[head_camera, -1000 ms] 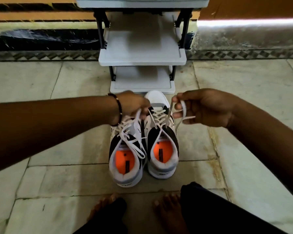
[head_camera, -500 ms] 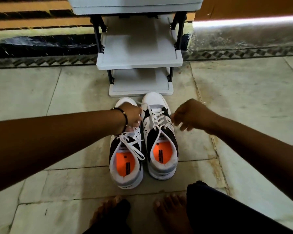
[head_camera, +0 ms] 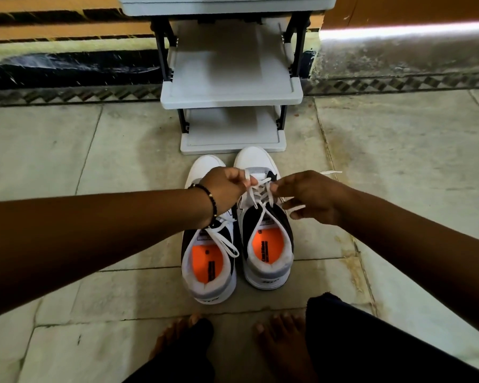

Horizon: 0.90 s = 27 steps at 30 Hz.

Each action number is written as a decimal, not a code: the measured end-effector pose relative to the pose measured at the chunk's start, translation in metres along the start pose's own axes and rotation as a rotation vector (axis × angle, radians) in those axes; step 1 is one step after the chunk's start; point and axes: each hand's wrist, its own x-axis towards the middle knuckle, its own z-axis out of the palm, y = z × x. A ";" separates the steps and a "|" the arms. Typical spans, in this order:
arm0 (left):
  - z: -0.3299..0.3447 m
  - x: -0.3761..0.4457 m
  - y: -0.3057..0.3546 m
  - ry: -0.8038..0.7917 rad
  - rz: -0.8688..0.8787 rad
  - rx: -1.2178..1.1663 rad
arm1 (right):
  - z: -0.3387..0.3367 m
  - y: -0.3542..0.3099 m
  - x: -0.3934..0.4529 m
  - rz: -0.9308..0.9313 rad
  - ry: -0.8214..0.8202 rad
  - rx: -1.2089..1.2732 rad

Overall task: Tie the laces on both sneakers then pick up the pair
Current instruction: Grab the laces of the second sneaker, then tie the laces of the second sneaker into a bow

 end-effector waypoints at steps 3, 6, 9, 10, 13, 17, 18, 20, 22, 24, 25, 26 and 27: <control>-0.003 -0.011 0.000 0.112 0.289 0.026 | 0.005 -0.001 -0.002 -0.160 -0.063 0.003; -0.009 -0.019 0.006 0.109 0.450 0.046 | 0.014 -0.004 -0.009 -0.339 -0.093 -0.112; -0.012 -0.018 0.012 0.024 0.465 0.065 | 0.021 -0.007 -0.015 -0.479 -0.084 -0.185; -0.013 -0.017 0.012 0.013 0.455 0.119 | 0.021 -0.008 -0.016 -0.520 -0.077 -0.194; -0.017 -0.014 0.010 0.029 0.451 0.349 | 0.019 -0.012 -0.021 -0.609 -0.019 -0.205; -0.024 -0.014 0.011 0.003 0.427 0.368 | 0.009 -0.017 -0.022 -0.607 0.030 -0.185; -0.023 -0.013 0.011 -0.032 0.401 0.318 | 0.006 -0.017 -0.022 -0.597 0.034 -0.170; -0.021 -0.014 0.013 -0.106 0.337 0.172 | 0.003 -0.016 -0.021 -0.564 0.035 -0.154; -0.019 -0.017 0.015 -0.152 0.287 0.063 | 0.002 -0.016 -0.021 -0.526 0.035 -0.150; -0.018 -0.020 0.017 -0.178 0.264 0.013 | 0.001 -0.018 -0.023 -0.499 0.029 -0.161; -0.018 -0.021 0.017 -0.189 0.266 0.001 | 0.002 -0.019 -0.024 -0.490 0.022 -0.175; -0.018 -0.022 0.018 -0.204 0.271 -0.009 | 0.003 -0.019 -0.024 -0.482 0.017 -0.188; -0.018 -0.022 0.018 -0.219 0.271 -0.023 | 0.005 -0.020 -0.025 -0.477 0.017 -0.193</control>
